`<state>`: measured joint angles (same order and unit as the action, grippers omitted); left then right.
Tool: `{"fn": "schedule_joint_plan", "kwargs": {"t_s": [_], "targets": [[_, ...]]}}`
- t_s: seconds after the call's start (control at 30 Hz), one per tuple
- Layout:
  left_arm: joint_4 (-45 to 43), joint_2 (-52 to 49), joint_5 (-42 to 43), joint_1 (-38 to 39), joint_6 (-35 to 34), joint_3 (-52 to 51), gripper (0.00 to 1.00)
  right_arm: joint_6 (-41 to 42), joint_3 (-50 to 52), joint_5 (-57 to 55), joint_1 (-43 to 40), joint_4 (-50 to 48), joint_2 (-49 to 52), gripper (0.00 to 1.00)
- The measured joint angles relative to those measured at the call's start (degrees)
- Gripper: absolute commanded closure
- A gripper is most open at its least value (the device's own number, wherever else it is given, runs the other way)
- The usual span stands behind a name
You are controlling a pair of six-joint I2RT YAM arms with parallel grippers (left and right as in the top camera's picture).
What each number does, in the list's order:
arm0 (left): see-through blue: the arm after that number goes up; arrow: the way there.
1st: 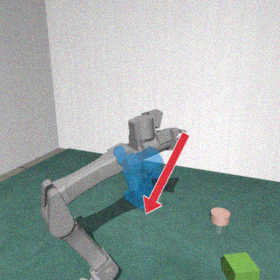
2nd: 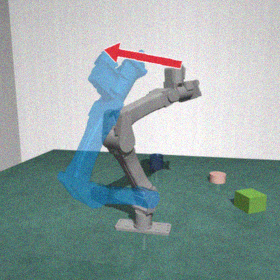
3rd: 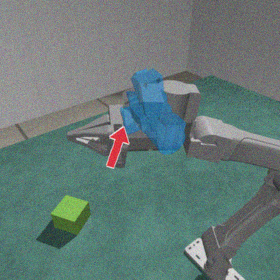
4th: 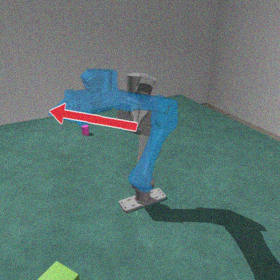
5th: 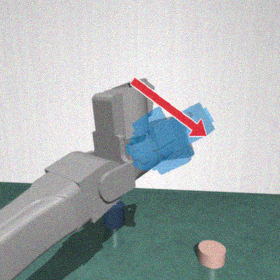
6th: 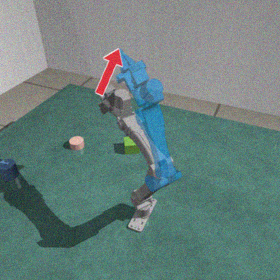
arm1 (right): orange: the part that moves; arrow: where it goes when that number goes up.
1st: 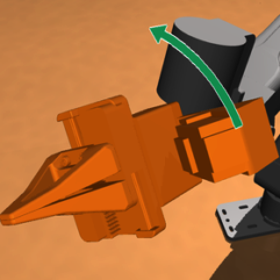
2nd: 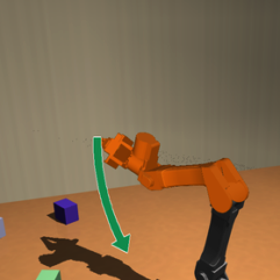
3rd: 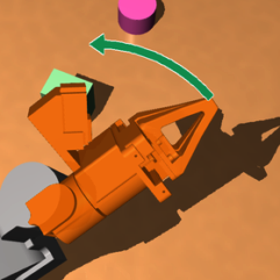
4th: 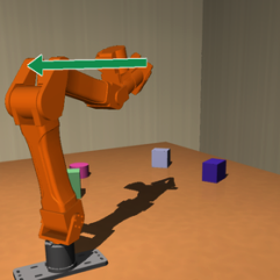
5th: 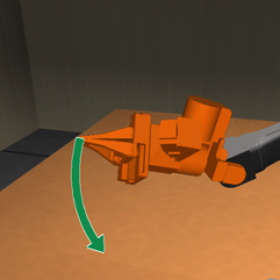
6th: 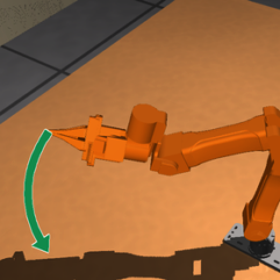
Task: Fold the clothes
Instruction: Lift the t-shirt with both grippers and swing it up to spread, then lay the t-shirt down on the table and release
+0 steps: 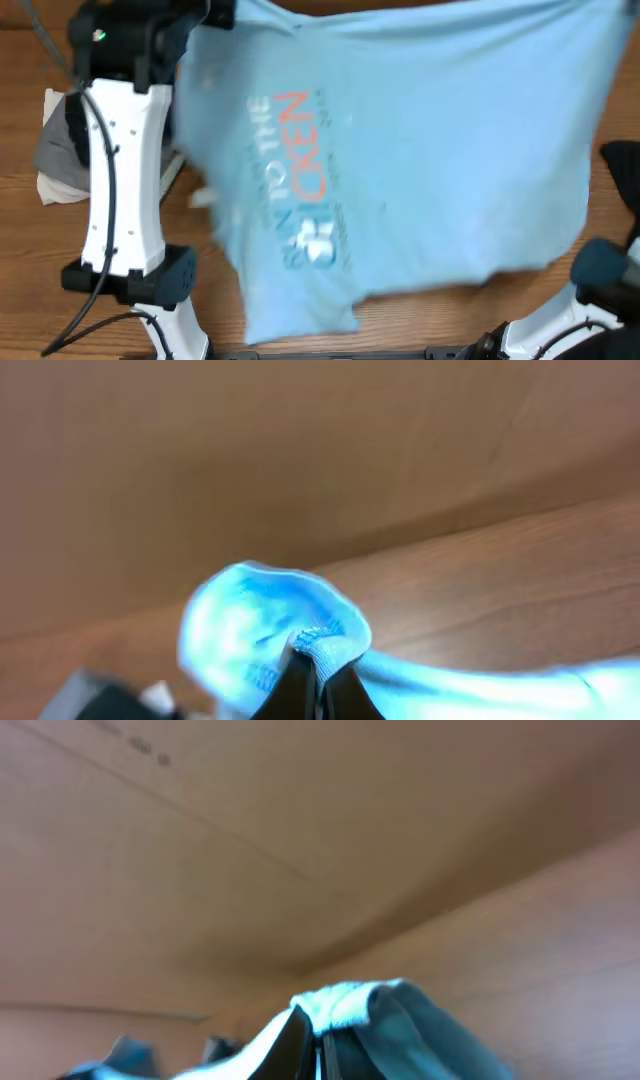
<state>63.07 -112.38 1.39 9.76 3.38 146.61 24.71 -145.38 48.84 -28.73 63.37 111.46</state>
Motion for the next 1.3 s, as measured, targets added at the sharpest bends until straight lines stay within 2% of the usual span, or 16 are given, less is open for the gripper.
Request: {"fn": "schedule_joint_plan", "kwargs": {"t_s": [0.07, 0.13, 0.3, 0.43, 0.57, 0.67, 0.7, 0.77, 0.9, 1.0, 1.13, 1.17, 1.2, 1.27, 1.3], "targets": [[-1.60, -0.07, 0.83, 0.00, 0.96, 3.43, 0.96, 3.26, 0.04, 3.30, -0.59, -6.14, 0.66, 0.96], [-3.98, 0.87, 1.44, 0.00, 1.97, 11.04, 0.96, 8.07, -1.66, 7.65, -2.95, -12.20, 0.24, 0.96], [-3.43, 7.76, 2.16, 0.00, 3.80, 21.40, 0.95, 13.73, -6.27, 13.64, -9.09, -14.10, -1.90, 0.96], [4.66, 14.03, 2.73, 0.00, 4.57, 24.63, 0.88, 13.68, -7.89, 16.35, -10.84, -7.08, -4.09, 0.96], [17.27, 15.34, 2.73, -0.04, 4.81, 24.41, 0.83, 6.60, -8.24, 13.00, -10.01, 10.36, -4.68, 0.96], [26.12, 11.45, 2.69, -0.04, 4.81, 20.94, 0.79, -1.33, -6.86, 4.44, -8.35, 22.53, -4.39, 0.95], [29.24, 9.57, 2.71, -0.04, 4.79, 19.39, 0.80, -3.08, -6.03, 1.79, -7.61, 24.41, -4.35, 0.94], [32.87, 5.25, 2.71, -0.04, 4.63, 15.43, 0.76, -6.71, -2.60, -4.81, -5.46, 27.36, -4.37, 0.93], [33.14, -1.44, 2.38, -0.04, 3.87, 2.36, 0.84, -11.32, 7.93, -15.96, -1.14, 28.55, -4.24, 0.96], [33.38, -2.56, 1.92, -0.07, 3.19, -8.87, 0.90, -13.46, 19.37, -23.04, 1.20, 26.86, -4.04, 0.96], [33.38, -2.56, 2.32, -0.07, 2.71, -20.15, 0.85, -14.71, 34.69, -27.89, 1.81, 21.46, -3.78, 0.96], [32.94, -2.56, 3.17, -0.04, 2.64, -22.69, 0.84, -14.95, 38.56, -28.76, 1.75, 19.87, -3.65, 0.94], [32.41, -2.56, 4.09, -0.04, 2.62, -24.59, 0.82, -15.10, 41.51, -29.40, 1.60, 18.38, -3.43, 0.87], [30.08, -2.56, 6.80, 0.02, 2.89, -27.50, 0.72, -14.97, 46.99, -30.36, 1.25, 14.56, -3.17, 0.68], [28.26, -2.56, 8.63, 0.44, 3.15, -28.65, 0.71, -15.17, 48.76, -30.73, 1.01, 13.14, -3.17, 0.59]]}}
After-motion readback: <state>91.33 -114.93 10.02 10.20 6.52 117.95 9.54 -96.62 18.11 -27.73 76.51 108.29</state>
